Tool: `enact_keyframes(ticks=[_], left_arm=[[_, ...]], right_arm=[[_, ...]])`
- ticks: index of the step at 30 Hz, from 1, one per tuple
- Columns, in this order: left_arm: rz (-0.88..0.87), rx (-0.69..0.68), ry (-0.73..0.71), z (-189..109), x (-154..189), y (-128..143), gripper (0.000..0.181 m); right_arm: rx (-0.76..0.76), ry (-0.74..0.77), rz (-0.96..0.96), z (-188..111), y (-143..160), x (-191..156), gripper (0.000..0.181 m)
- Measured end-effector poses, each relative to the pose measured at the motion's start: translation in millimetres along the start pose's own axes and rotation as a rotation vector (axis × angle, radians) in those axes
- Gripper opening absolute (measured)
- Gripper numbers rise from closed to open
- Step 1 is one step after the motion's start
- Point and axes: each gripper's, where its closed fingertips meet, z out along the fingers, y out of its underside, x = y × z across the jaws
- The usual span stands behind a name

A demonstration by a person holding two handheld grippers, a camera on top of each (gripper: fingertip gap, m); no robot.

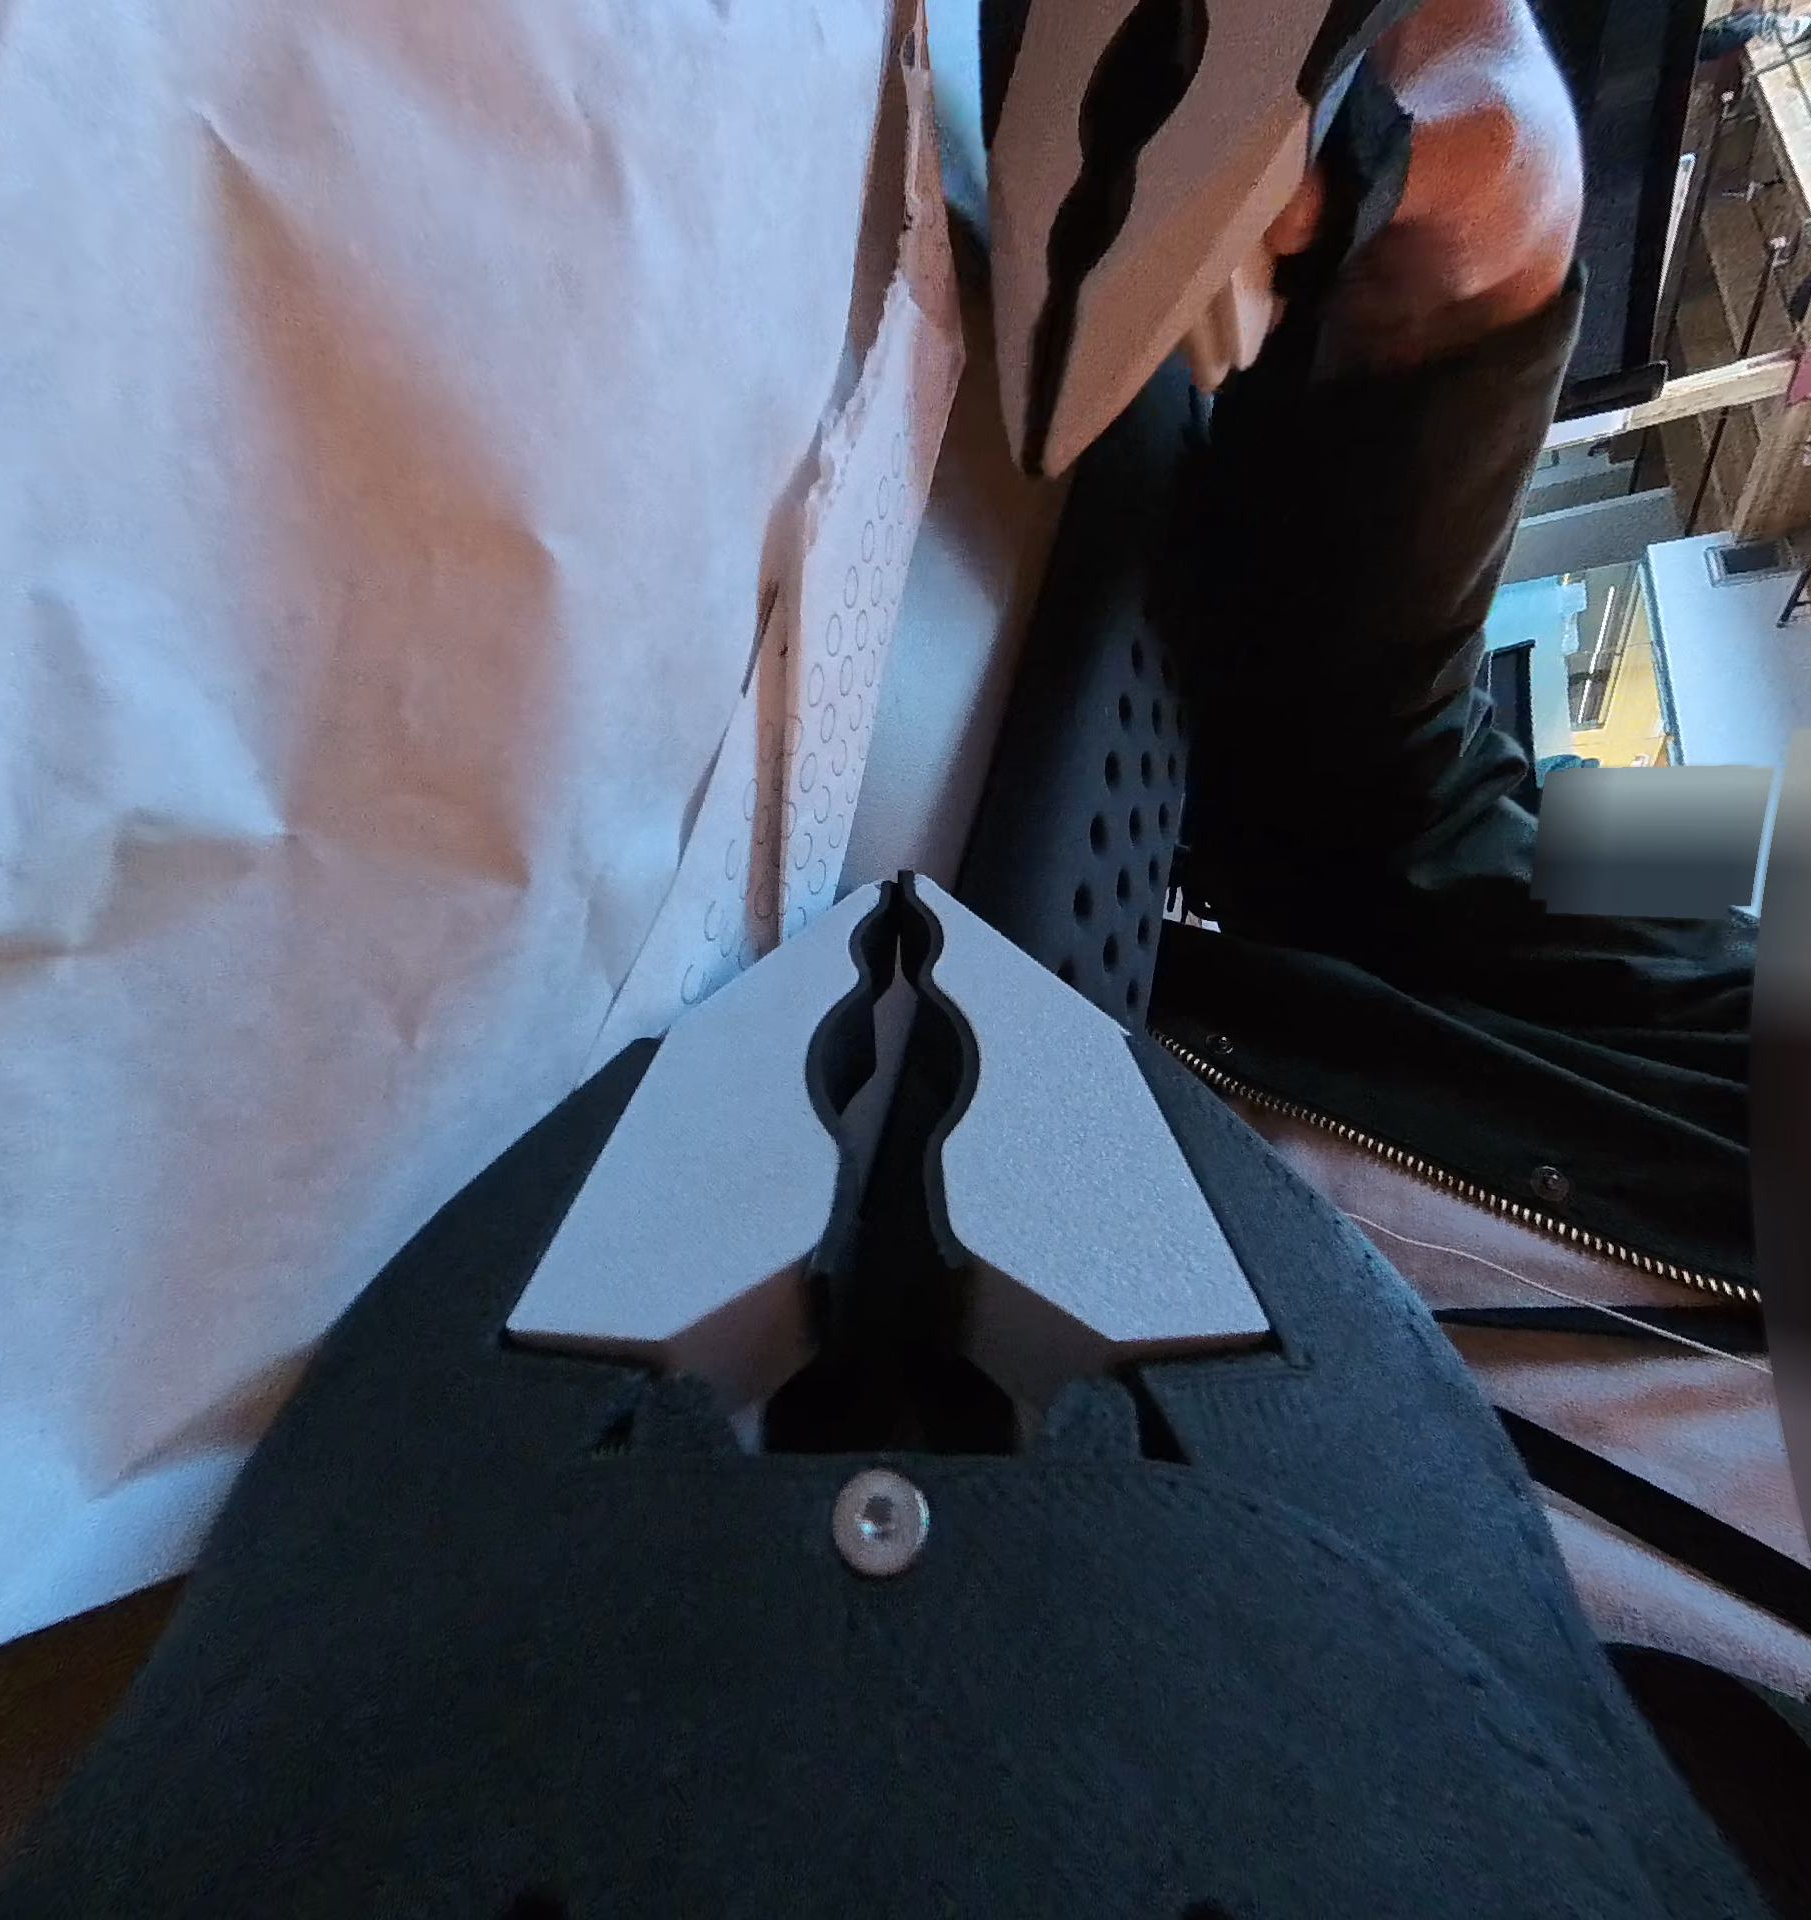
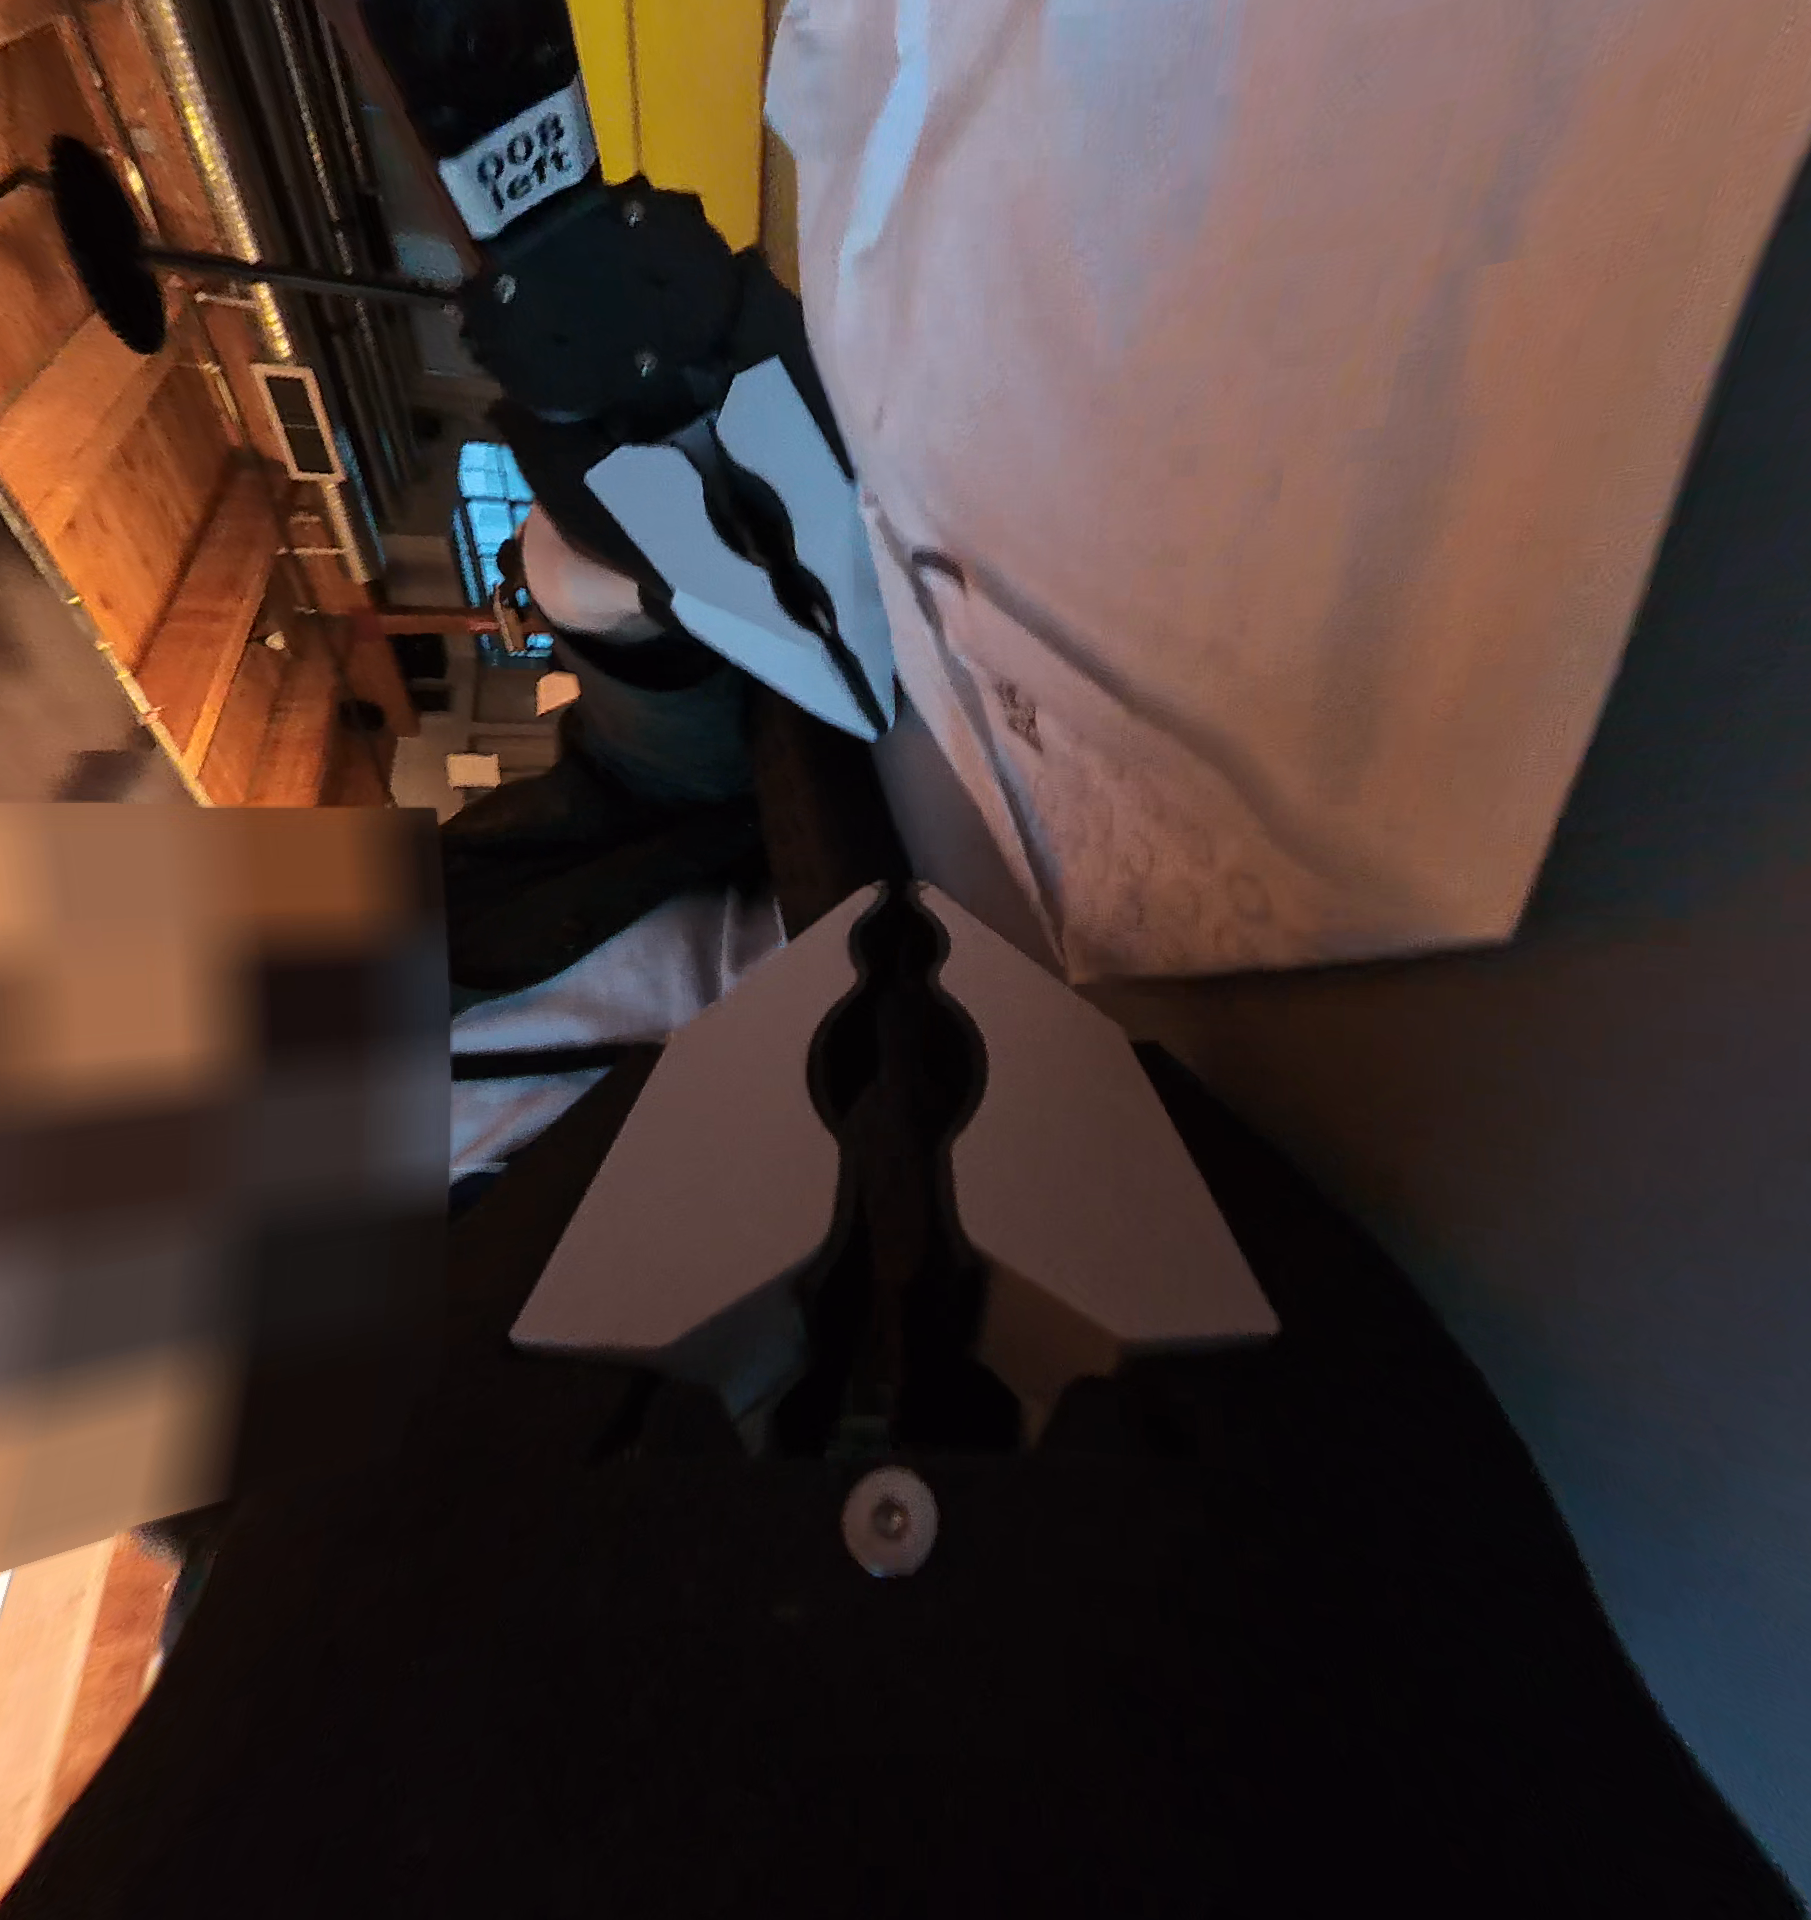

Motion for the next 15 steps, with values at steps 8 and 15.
enact_keyframes(ticks=[8, 15], left_arm=[[-0.064, 0.018, 0.038, -8.3, -0.5, 5.7, 0.000], [-0.103, -0.003, 0.030, -31.8, -7.8, 26.4, 0.000]], right_arm=[[-0.014, 0.168, 0.032, 12.8, -4.9, 19.3, 0.000], [0.016, 0.139, 0.007, 11.9, -5.3, 18.2, 0.001]])
